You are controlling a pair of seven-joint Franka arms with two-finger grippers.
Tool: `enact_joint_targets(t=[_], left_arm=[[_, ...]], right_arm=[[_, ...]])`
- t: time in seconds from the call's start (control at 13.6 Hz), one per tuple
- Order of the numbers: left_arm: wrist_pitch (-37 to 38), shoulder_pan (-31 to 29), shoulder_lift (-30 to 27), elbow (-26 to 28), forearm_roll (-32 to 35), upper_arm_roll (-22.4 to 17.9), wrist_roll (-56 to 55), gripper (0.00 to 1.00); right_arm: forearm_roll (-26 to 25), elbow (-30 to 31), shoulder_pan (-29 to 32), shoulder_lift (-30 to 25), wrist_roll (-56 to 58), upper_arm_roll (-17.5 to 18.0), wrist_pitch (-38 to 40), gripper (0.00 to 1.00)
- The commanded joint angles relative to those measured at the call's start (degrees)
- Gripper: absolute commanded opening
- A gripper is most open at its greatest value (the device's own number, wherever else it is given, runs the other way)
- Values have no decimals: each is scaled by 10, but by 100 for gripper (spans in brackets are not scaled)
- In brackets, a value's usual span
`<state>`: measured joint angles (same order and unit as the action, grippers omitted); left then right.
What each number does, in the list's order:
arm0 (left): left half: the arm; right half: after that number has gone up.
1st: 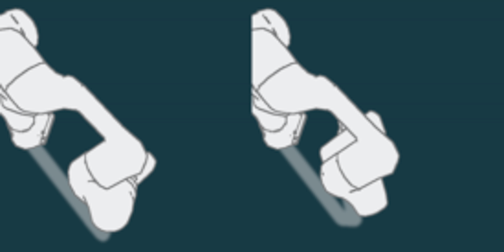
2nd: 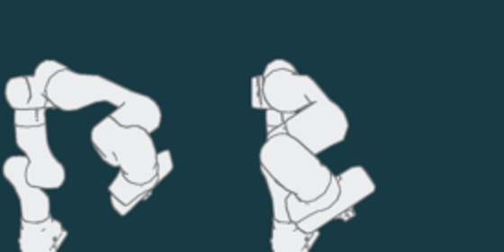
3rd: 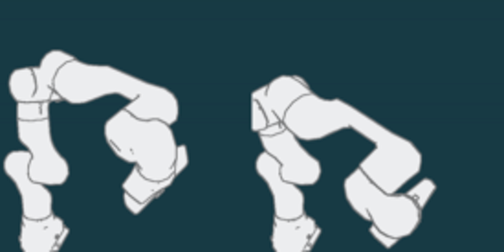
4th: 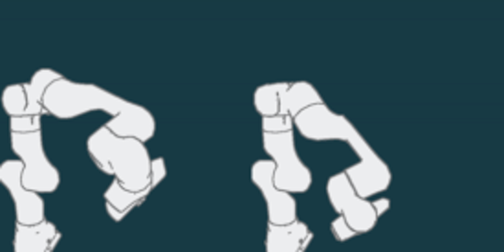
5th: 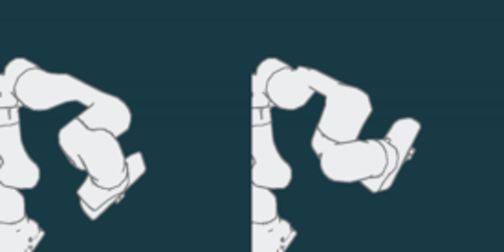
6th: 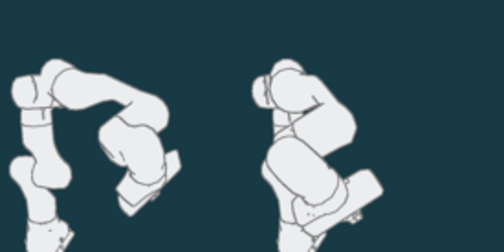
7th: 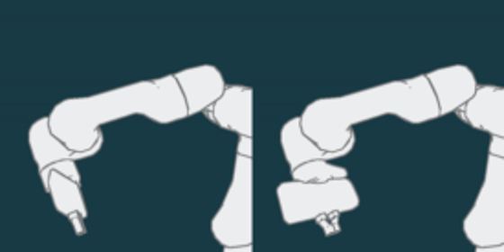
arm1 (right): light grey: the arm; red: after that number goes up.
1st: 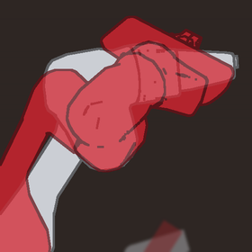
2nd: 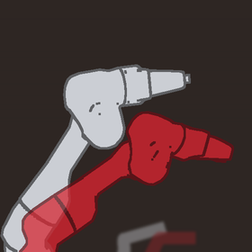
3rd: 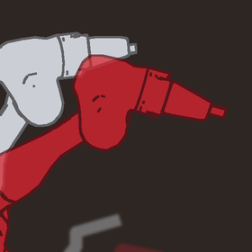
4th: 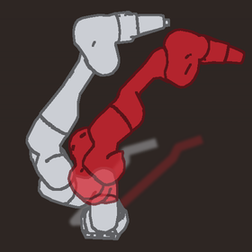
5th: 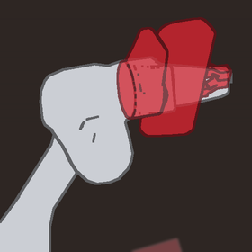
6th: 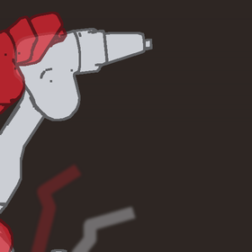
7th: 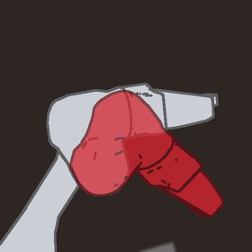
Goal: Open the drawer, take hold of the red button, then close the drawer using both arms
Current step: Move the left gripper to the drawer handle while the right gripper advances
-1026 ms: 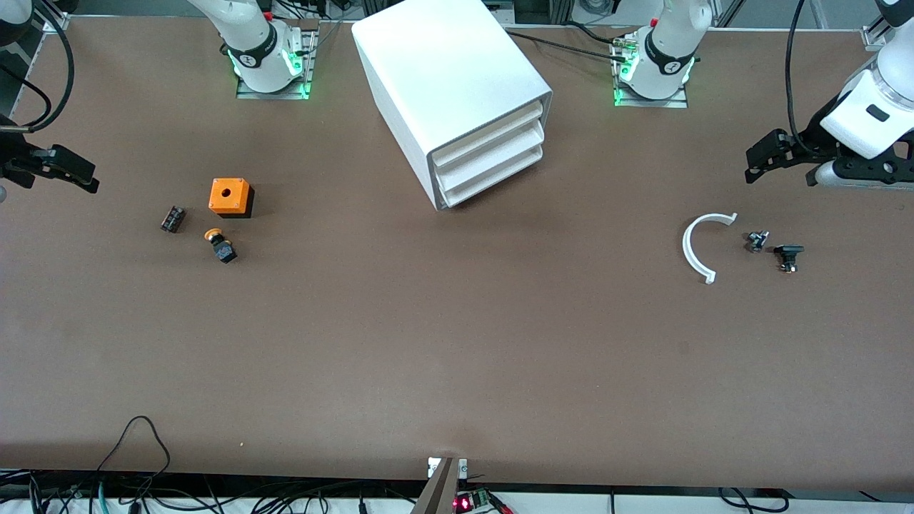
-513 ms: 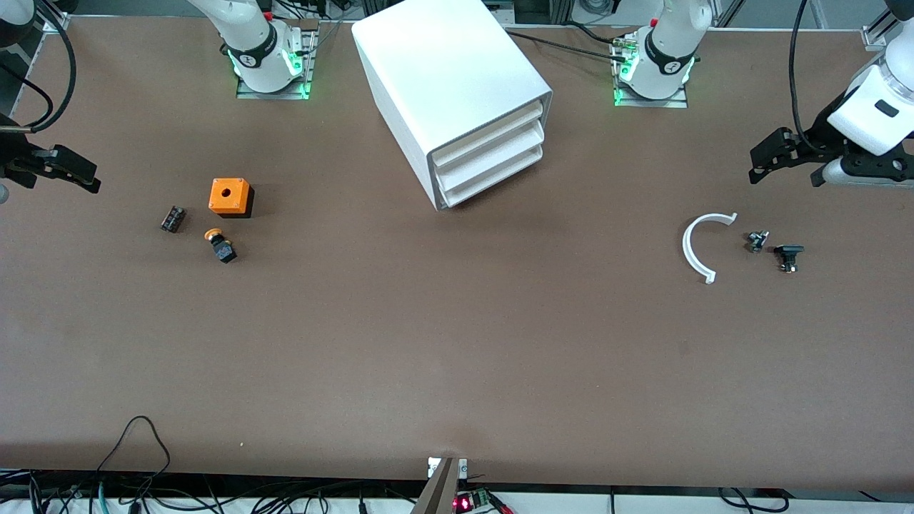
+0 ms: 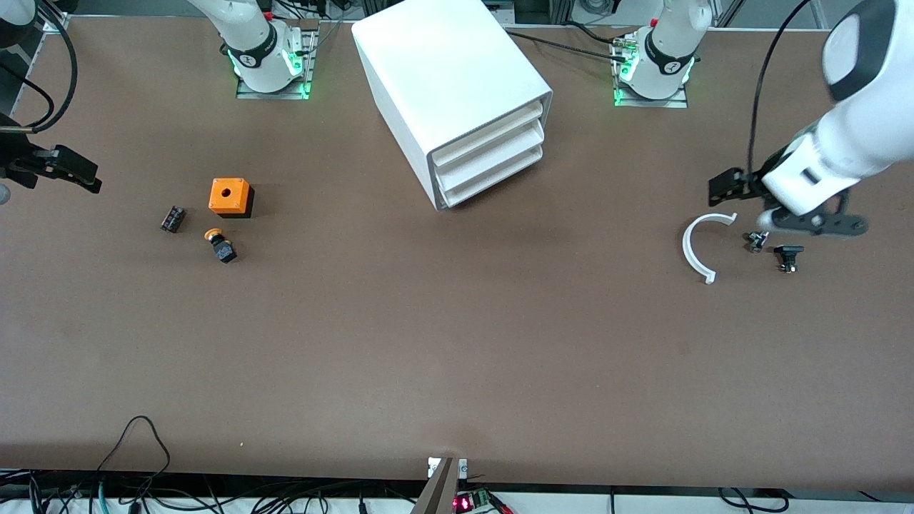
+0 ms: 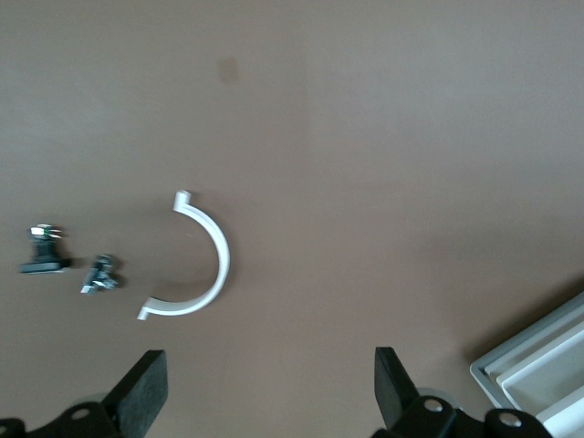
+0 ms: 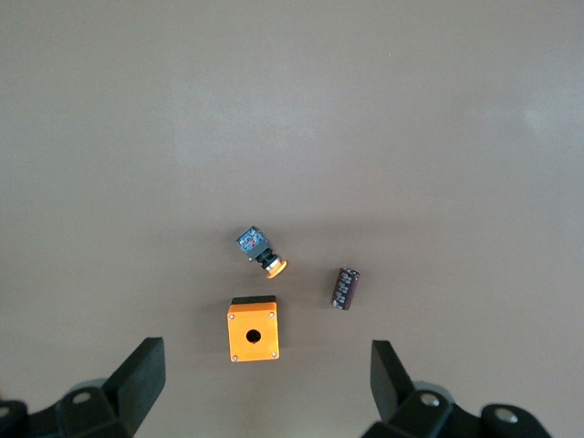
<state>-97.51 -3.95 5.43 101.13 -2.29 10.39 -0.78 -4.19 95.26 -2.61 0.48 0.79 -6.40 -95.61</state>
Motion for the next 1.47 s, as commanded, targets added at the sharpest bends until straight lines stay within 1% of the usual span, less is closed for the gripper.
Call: enact_joint_targets(t=[0.0,0.07,0.15,0.22,0.29,0.44,0.59,0.66,0.73,0.88,0.95,1.03,1.1,1.17,1.39], left_arm=[[7,9,43,15,-50,30,10,100],[0,10,59,48,-122,36,11,100],[-25,9,77,76,-203,44,13,100],[-57,10,84,110,-265,54,14,100],[-92,10,89,142,-305,71,20,100],[-136,11,108,180,-375,121,64,100],[-174,31,123,222,-455,146,82,100],[-188,34,128,236,-481,158,98,100],[-197,35,132,246,-502,172,116,99],[-199,35,136,264,-531,191,127,94],[-200,36,136,268,-536,203,127,89],[-200,38,137,269,-537,206,128,74],[-201,38,140,270,-538,206,128,45],[-201,38,141,270,-537,206,128,0],[-209,32,140,269,-533,204,127,0]], right_arm=[[11,4,-4,7,-2,-2,-5,100],[16,4,-5,12,-3,-2,-9,100],[34,4,-10,17,-5,-2,-12,100],[45,4,-10,24,-6,-2,-12,100],[50,4,-10,29,-6,-2,-16,100],[50,4,-20,36,-6,-1,-26,100],[48,4,-36,43,-7,0,-35,100],[48,4,-48,44,-7,0,-36,100],[45,4,-57,49,-7,0,-40,100],[43,3,-83,56,-6,-1,-44,100],[41,3,-97,58,-6,-1,-44,100],[41,3,-104,62,-6,-1,-44,100],[41,3,-111,65,-6,-1,-44,100],[42,3,-116,68,-6,-1,-44,100],[44,4,-128,75,-6,0,-41,100]])
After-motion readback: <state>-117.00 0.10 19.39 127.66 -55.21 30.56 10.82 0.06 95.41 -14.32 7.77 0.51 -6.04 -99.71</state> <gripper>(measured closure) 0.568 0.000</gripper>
